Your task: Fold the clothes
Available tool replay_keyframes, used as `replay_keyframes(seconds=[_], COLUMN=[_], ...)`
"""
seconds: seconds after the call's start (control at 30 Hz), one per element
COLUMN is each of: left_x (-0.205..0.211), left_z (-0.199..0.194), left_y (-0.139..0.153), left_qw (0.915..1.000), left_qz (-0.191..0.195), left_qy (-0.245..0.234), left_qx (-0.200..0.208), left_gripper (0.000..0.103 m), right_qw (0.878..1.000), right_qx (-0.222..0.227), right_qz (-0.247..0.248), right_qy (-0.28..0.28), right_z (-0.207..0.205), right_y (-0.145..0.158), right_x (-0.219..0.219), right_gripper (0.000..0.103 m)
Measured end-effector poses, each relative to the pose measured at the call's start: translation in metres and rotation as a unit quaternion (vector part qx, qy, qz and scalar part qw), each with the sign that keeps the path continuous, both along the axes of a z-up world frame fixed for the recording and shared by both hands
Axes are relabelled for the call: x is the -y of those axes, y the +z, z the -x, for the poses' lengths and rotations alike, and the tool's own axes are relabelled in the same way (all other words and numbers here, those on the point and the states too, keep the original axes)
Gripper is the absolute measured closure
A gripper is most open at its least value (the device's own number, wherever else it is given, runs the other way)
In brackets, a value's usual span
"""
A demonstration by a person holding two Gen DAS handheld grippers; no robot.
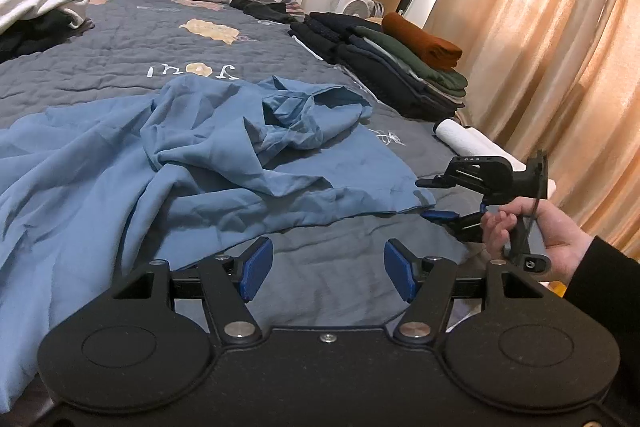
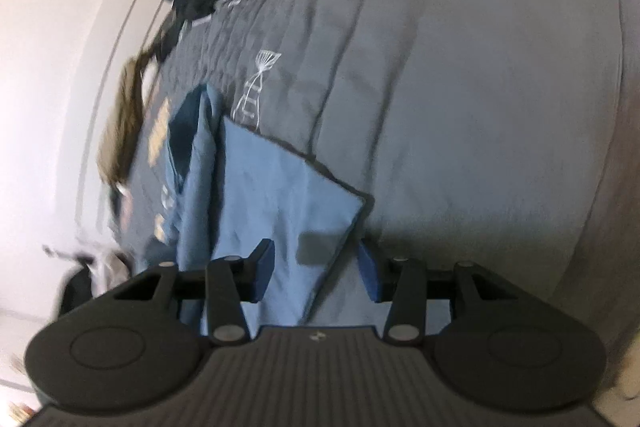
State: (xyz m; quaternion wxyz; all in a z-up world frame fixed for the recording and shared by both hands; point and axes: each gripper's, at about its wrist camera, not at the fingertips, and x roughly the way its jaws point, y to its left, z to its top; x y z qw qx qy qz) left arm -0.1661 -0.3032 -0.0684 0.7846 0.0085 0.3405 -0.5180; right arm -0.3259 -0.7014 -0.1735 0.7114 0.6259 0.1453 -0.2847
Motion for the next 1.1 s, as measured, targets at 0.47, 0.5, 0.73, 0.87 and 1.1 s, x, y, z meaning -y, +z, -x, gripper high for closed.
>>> replay_keyframes(seconds=[0.47,0.5,0.73,0.87,1.1], left_x=[-0.004,-0.004,-0.005,-0.009,-0.021], left_z=[0.001,0.001,-0.001,-0.003,-0.006], left_y=[0.001,0.001,0.002,0.003,0.009], left_qw=[1.0000,1.0000,1.0000,0.9999,0.9998], left_qz=[-0.001,0.000,-0.002,0.002,0.011], left_qy=[0.002,0.003,0.002,0.006,0.013], left_qx=[0.005,0.004,0.008,0.009,0.014], left_gripper=[0.042,0.042,0.042,0.042,0.042], right_qw=[0.997,0.997,0.995,0.990,0.985], right_qx=[0.068,0.062,0.063,0.106,0.114], right_qz=[-0.001,0.003,0.027,0.030,0.055], right_qy=[-0.044,-0.044,-0.069,-0.093,-0.116], right_z=[0.001,0.000,0.008,0.023,0.068], right_y=[-0.008,-0.007,0.010,0.035,0.085], right_x=[-0.002,-0.003,-0.009,-0.014,-0.005], right_gripper=[0.063,0.074,0.101,0.101,0.101])
